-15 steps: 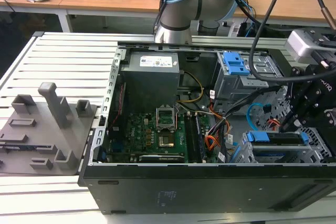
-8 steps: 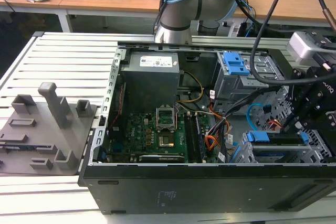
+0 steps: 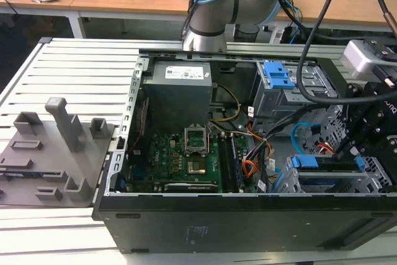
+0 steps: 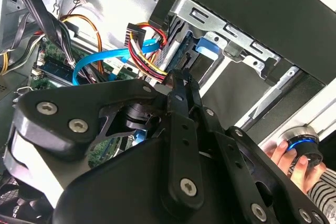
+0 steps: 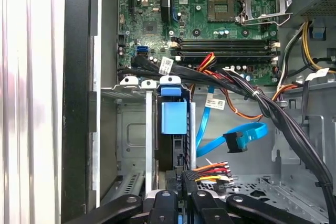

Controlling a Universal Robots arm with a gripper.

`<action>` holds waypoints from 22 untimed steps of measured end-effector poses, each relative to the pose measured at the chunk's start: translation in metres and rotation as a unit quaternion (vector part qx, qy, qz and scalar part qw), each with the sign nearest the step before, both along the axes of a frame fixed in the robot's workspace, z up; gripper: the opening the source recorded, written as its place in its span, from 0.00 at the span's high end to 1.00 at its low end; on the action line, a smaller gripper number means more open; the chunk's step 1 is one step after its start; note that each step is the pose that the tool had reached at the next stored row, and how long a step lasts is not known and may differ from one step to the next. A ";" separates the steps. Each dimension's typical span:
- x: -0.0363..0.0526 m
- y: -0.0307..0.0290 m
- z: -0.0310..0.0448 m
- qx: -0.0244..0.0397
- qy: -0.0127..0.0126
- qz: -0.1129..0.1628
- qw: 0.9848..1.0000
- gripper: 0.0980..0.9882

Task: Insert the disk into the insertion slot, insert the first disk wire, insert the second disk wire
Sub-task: 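Insert the first disk wire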

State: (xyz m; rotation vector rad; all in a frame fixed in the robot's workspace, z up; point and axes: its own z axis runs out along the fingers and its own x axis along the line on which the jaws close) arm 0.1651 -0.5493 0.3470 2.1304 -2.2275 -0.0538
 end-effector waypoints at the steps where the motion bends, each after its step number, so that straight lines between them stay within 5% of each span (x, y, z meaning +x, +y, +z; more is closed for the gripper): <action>1: 0.0000 -0.0009 -0.0002 0.000 0.000 0.000 1.000 0.93; 11: 0.0000 -0.0027 0.0024 0.006 0.000 0.000 1.000 0.93; 12: 0.0000 -0.0027 0.0032 0.009 0.000 0.000 1.000 0.93; 14: 0.0000 -0.0027 0.0024 0.025 0.000 -0.002 1.000 0.93; 22: 0.0070 -0.0049 -0.0014 0.025 0.002 -0.002 1.000 0.93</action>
